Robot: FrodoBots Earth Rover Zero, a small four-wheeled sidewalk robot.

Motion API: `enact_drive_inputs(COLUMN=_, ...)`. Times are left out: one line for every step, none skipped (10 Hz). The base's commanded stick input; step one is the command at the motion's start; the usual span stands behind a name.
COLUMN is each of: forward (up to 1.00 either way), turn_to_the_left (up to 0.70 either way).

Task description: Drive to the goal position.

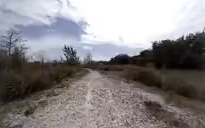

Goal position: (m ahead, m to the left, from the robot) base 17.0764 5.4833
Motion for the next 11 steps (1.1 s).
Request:
enact_drive_inputs(forward=0.7, turn_to_the_left=0.0)
enact_drive_inputs(forward=0.7, turn_to_the_left=0.0)
enact_drive_inputs(forward=0.7, turn_to_the_left=0.0)
enact_drive_inputs(forward=0.7, turn_to_the_left=0.0)
enact_drive_inputs(forward=0.7, turn_to_the_left=0.0)
enact_drive_inputs(forward=0.7, turn_to_the_left=0.0)
enact_drive_inputs(forward=0.7, turn_to_the_left=0.0)
enact_drive_inputs(forward=0.7, turn_to_the_left=0.0)
enact_drive_inputs(forward=0.7, turn_to_the_left=0.0)
enact_drive_inputs(forward=0.7, turn_to_the_left=0.0)
enact_drive_inputs(forward=0.7, turn_to_the_left=0.0)
